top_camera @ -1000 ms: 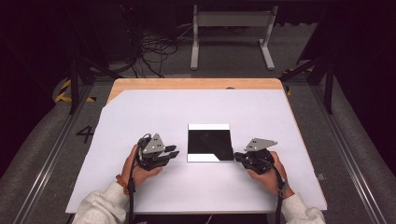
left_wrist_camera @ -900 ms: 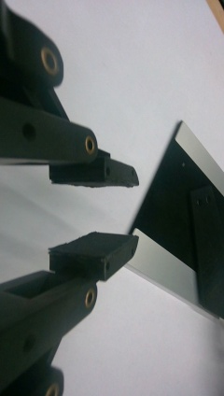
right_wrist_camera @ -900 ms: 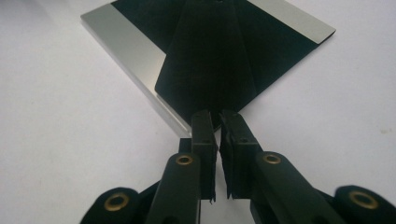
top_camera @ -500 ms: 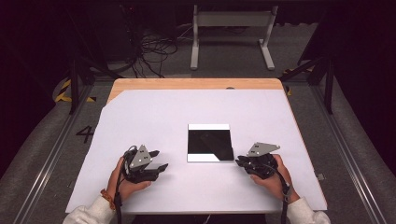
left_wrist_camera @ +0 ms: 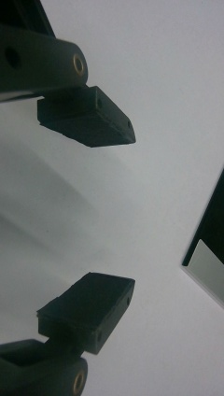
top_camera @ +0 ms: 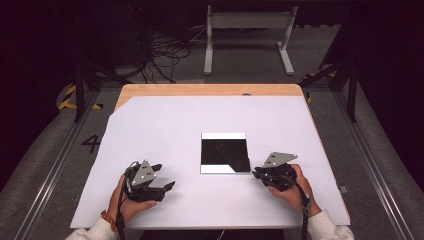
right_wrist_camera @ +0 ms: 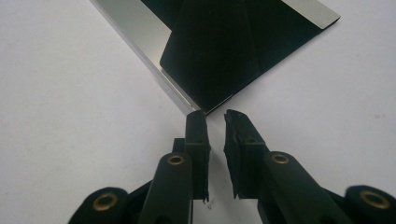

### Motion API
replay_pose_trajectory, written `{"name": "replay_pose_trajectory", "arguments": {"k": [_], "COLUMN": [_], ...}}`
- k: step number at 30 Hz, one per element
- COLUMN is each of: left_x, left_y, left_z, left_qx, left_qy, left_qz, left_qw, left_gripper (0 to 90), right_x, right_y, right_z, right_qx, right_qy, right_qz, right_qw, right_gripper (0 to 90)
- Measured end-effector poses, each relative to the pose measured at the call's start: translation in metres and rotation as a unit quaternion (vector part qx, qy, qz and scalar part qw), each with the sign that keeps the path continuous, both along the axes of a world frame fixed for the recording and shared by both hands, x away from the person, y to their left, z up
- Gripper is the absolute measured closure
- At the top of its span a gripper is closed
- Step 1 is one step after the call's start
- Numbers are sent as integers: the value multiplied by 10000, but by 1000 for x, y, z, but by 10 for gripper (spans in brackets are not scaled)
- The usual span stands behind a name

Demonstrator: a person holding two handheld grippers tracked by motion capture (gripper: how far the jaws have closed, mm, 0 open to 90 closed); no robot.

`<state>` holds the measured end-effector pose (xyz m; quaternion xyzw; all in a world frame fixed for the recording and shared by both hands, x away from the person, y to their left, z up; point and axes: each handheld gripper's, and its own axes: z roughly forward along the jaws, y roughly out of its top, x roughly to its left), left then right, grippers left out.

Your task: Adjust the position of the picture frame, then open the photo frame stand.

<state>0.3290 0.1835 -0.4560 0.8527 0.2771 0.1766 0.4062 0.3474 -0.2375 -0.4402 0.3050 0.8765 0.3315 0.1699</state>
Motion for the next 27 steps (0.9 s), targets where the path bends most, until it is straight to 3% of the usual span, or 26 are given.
{"name": "replay_pose_trajectory", "arguments": {"k": [8, 27], "left_x": [1, 2], "left_y": [-4, -6], "left_z": [-4, -6], "left_qx": [151, 156], "left_qy": [53, 120], "left_qz": [-83, -97], "left_qw": [9998, 9998], "left_gripper": [258, 251], "right_x": [1, 3], "right_y": [-2, 10], "right_z": [0, -4], "right_qx": [-102, -266], "right_qy": [85, 255], "right_qz": [-50, 99], "right_qw": [9999, 9993], "right_gripper": [814, 824]}}
